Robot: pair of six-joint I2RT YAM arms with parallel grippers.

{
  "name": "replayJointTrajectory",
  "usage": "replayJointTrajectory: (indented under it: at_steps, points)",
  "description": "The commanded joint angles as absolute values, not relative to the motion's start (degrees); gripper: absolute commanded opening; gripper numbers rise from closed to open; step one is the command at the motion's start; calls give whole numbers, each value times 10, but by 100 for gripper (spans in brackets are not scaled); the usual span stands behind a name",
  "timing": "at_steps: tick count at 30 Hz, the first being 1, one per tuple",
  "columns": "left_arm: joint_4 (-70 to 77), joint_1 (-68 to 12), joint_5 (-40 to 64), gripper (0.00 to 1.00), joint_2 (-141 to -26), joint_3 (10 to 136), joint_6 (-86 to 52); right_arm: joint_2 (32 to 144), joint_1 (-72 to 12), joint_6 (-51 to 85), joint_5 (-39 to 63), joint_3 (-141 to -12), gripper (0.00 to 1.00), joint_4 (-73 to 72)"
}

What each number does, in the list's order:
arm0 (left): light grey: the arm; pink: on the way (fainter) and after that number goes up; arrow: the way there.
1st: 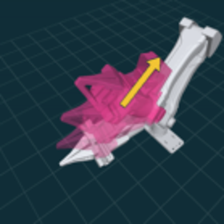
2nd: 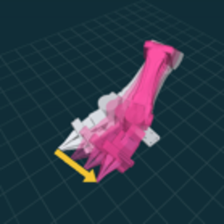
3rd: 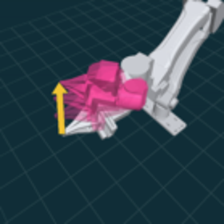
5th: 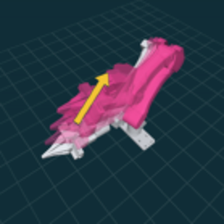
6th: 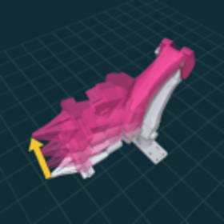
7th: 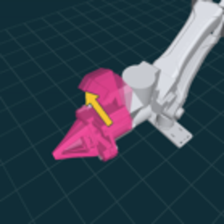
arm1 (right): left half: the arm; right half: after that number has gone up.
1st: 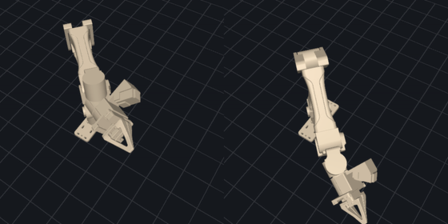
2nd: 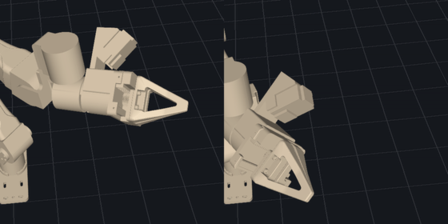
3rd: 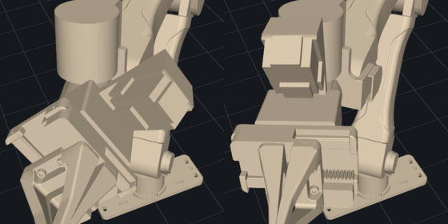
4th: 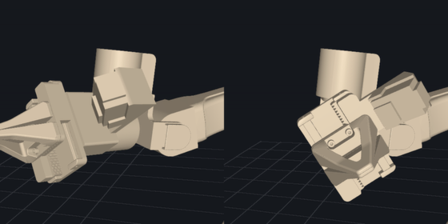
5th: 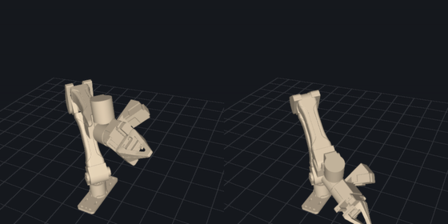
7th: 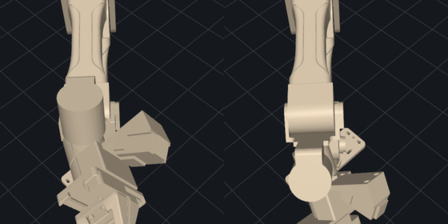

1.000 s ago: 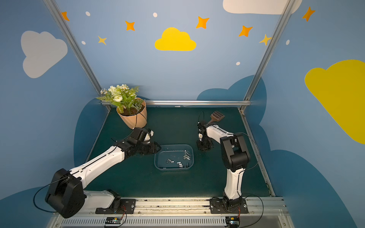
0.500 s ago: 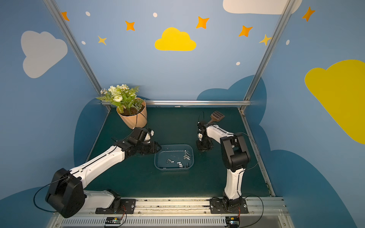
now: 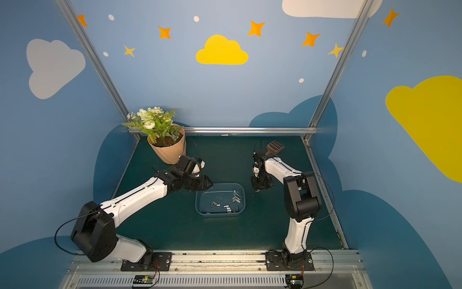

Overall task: Take out the socket from the storage box
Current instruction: Place the socket head at the center of the board, then pick up the socket head from the storage box.

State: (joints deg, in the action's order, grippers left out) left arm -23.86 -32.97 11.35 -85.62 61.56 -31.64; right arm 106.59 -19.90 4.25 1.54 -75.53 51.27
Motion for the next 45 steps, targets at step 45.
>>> replayJointTrajectory:
  at_steps: [45]
  points:
    - [-356,-474,14,32,-1237,892,-181,924,-169,60,76,-700,49,522]
